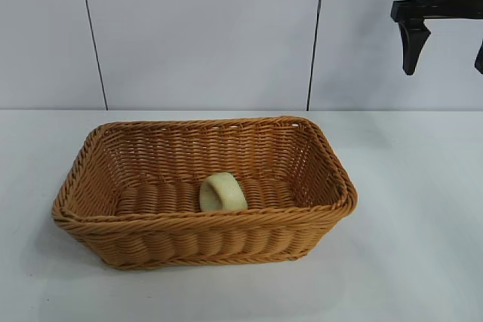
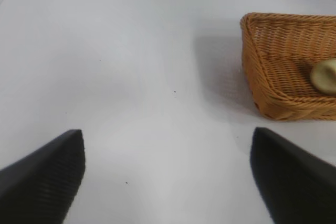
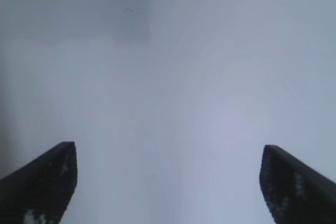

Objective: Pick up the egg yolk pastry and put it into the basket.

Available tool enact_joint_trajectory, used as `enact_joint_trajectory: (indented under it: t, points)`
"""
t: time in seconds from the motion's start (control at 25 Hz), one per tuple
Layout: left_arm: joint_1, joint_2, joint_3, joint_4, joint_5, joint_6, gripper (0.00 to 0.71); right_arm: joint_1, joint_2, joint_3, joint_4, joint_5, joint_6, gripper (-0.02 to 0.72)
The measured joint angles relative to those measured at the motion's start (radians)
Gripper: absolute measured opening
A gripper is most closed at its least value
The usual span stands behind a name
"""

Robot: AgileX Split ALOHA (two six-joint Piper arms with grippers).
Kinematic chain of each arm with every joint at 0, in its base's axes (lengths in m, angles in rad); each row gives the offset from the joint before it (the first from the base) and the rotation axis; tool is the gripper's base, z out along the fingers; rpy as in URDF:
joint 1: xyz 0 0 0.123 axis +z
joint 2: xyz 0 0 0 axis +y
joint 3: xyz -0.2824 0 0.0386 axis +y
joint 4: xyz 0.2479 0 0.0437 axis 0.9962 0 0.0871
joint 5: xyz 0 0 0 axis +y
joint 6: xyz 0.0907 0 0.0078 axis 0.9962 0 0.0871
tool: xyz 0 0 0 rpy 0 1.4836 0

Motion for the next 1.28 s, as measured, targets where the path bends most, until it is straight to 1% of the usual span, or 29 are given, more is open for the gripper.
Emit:
enact_joint_trajectory:
  t: [0.12, 0.36, 0.72, 0.96, 1.16, 1.28]
  points:
    - [0.000, 0.000, 0.000, -0.001, 0.000, 0.000, 0.662, 0.000, -0.072, 0.126, 0.000, 0.000, -0.010, 0.642]
    - [0.000, 0.000, 0.000, -0.001, 0.000, 0.000, 0.662, 0.000, -0.300, 0.449, 0.001, 0.001, -0.036, 0.642]
    - [0.000, 0.000, 0.000, -0.001, 0.000, 0.000, 0.662, 0.000, -0.781, 0.889, 0.001, 0.002, -0.040, 0.642]
    - [0.000, 0.000, 0.000, -0.001, 0.000, 0.000, 0.662, 0.000, -1.143, 1.093, 0.001, -0.008, -0.040, 0.642]
    - [0.000, 0.000, 0.000, -0.003, 0.000, 0.000, 0.662, 0.000, -1.470, 1.248, 0.003, -0.065, -0.040, 0.642]
    - [0.000, 0.000, 0.000, -0.003, 0.000, 0.000, 0.662, 0.000, -1.645, 1.283, 0.005, -0.089, -0.040, 0.642]
